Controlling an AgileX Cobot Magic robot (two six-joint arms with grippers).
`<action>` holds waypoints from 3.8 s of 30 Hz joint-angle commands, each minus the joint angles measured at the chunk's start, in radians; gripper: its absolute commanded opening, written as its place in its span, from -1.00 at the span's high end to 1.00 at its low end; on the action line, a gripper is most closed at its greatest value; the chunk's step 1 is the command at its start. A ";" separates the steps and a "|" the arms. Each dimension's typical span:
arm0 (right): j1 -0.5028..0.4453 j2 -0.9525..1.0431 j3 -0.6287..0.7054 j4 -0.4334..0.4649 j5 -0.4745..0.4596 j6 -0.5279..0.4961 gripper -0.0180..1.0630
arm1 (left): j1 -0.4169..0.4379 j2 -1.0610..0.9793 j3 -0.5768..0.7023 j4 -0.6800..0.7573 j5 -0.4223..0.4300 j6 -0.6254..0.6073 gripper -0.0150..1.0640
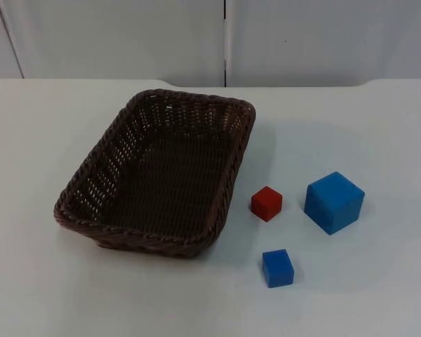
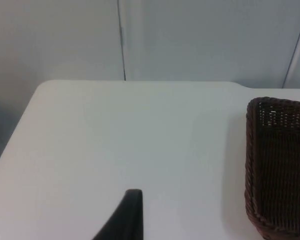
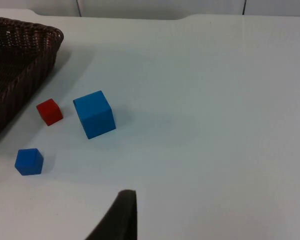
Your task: Pick up the basket with the left hand and place the largest block into the basket with the right hand.
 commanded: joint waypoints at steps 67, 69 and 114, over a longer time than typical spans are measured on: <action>-0.005 -0.005 0.002 -0.003 -0.003 -0.001 -0.98 | -0.003 0.883 -0.398 -0.437 -0.161 0.446 -0.97; -0.005 -0.005 0.002 -0.003 -0.003 -0.001 -0.98 | -0.003 0.911 -0.415 -0.464 -0.157 0.477 -0.97; -0.005 -0.005 0.002 -0.003 -0.003 -0.001 -0.98 | -0.141 1.646 -0.698 -0.460 -0.117 0.602 -0.97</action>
